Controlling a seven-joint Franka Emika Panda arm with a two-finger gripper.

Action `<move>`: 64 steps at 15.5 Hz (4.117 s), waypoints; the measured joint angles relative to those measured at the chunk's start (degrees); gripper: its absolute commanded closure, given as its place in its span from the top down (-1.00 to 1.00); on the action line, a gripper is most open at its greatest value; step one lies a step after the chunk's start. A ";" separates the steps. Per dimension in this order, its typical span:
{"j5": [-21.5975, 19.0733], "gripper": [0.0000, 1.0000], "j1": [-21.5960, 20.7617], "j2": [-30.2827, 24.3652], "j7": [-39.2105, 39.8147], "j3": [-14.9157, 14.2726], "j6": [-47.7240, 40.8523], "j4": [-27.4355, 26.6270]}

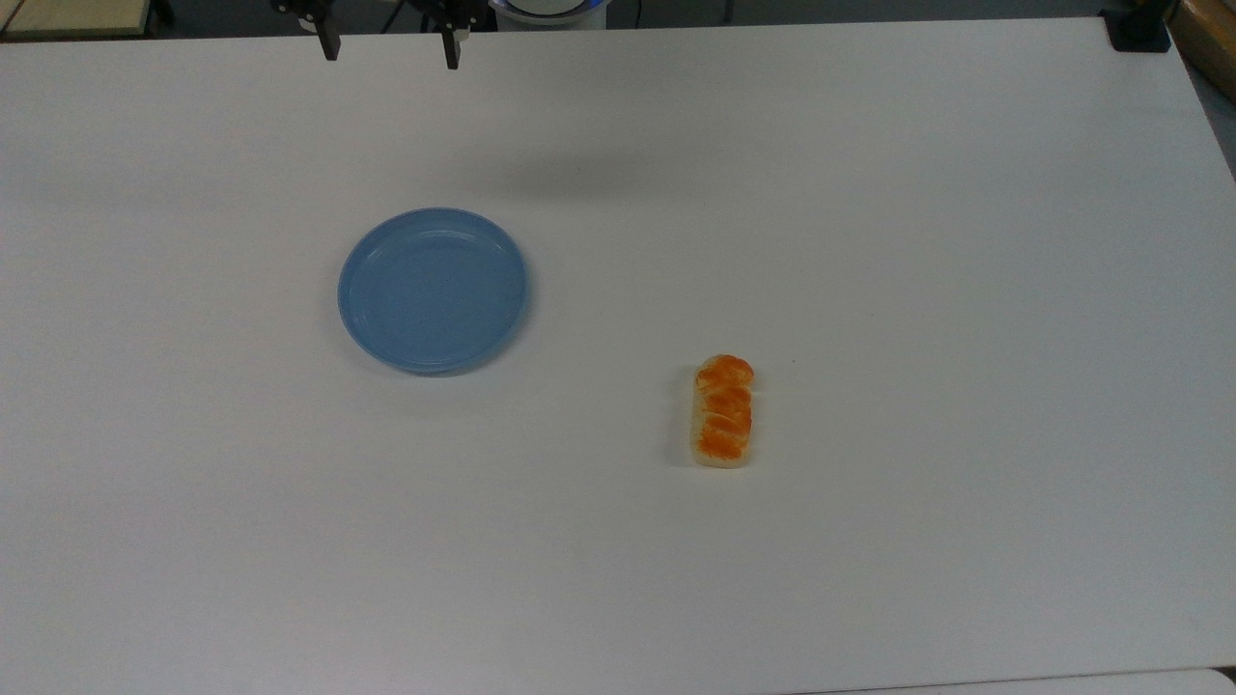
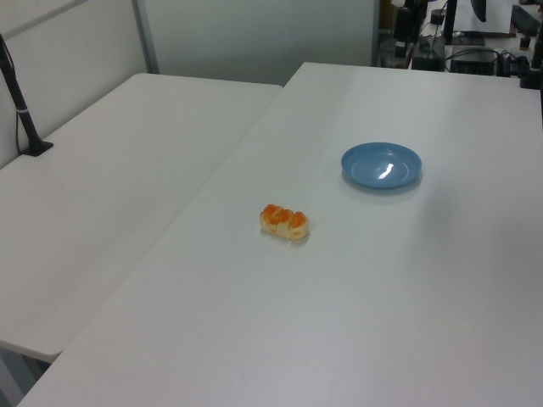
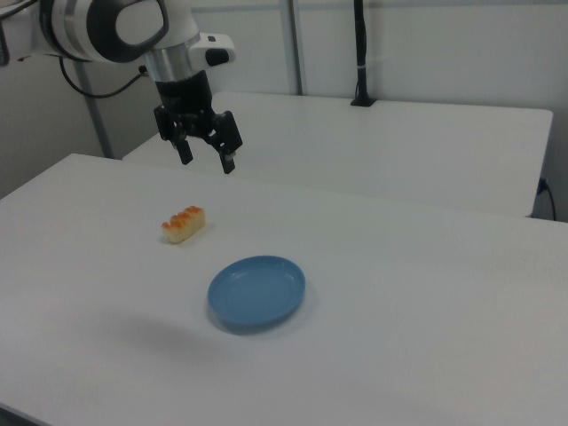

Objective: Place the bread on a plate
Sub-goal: 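Move the open gripper over toward the orange-topped bread roll, then lower the gripper around the bread roll and close on it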

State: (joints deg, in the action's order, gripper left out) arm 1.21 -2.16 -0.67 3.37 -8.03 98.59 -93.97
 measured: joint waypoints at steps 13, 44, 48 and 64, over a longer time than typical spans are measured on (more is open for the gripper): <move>-0.41 1.00 -0.18 0.28 -0.14 0.00 0.02 0.01; -10.92 1.00 -8.65 23.25 -20.75 6.77 21.68 1.79; -10.76 1.00 -10.83 28.52 -24.53 7.48 26.13 5.22; -4.55 0.77 -14.13 38.55 -27.69 7.79 26.50 14.22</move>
State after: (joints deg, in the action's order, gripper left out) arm -3.34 -16.29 37.88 -24.32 -0.24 125.09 -79.75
